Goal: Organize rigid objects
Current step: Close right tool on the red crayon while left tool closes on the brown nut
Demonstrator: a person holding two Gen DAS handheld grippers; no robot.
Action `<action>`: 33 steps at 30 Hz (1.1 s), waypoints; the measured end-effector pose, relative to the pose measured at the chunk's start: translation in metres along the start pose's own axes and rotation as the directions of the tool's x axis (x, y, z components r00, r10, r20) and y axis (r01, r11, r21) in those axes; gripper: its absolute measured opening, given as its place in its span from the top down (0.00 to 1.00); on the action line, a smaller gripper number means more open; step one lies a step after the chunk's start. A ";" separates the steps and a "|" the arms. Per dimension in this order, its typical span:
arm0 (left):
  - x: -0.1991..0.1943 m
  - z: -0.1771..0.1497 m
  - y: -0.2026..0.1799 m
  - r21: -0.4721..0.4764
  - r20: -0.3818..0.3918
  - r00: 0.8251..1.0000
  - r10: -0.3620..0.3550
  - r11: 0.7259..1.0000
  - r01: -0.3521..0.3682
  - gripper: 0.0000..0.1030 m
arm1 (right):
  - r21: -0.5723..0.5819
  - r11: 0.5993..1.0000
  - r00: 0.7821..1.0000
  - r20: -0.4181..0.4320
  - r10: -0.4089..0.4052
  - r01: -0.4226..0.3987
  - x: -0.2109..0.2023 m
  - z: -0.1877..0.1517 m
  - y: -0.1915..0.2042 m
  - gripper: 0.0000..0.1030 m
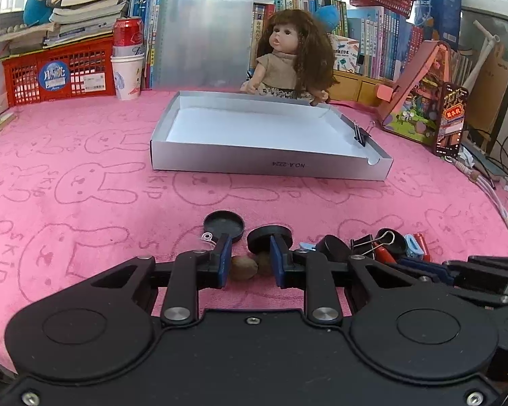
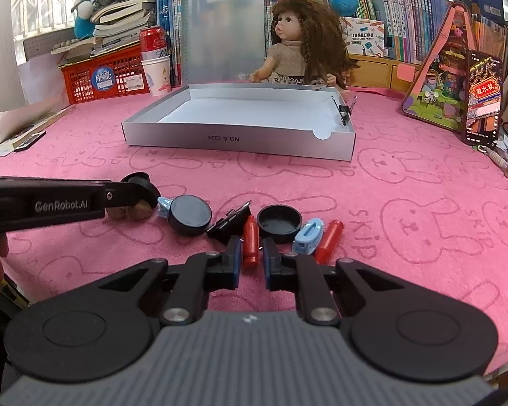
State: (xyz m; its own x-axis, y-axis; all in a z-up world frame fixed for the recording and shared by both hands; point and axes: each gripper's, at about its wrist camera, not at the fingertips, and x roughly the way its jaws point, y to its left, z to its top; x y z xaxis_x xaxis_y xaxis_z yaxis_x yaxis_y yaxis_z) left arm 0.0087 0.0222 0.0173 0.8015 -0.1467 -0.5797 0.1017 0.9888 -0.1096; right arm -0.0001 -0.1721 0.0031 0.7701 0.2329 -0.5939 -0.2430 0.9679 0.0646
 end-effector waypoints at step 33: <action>-0.009 -0.013 0.007 -0.026 0.019 1.000 0.002 1.000 -0.001 0.76 | -0.010 0.999 0.997 0.057 -0.043 0.044 0.006 -0.003 0.005 0.62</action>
State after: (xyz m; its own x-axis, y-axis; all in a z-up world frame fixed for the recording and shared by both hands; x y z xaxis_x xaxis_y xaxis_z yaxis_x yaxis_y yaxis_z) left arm -0.0052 0.0301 0.0109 0.8127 -0.1442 -0.5645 0.0851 0.9879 -0.1298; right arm 0.0016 -0.1666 -0.0025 0.8122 0.1956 -0.5496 -0.2144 0.9763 0.0306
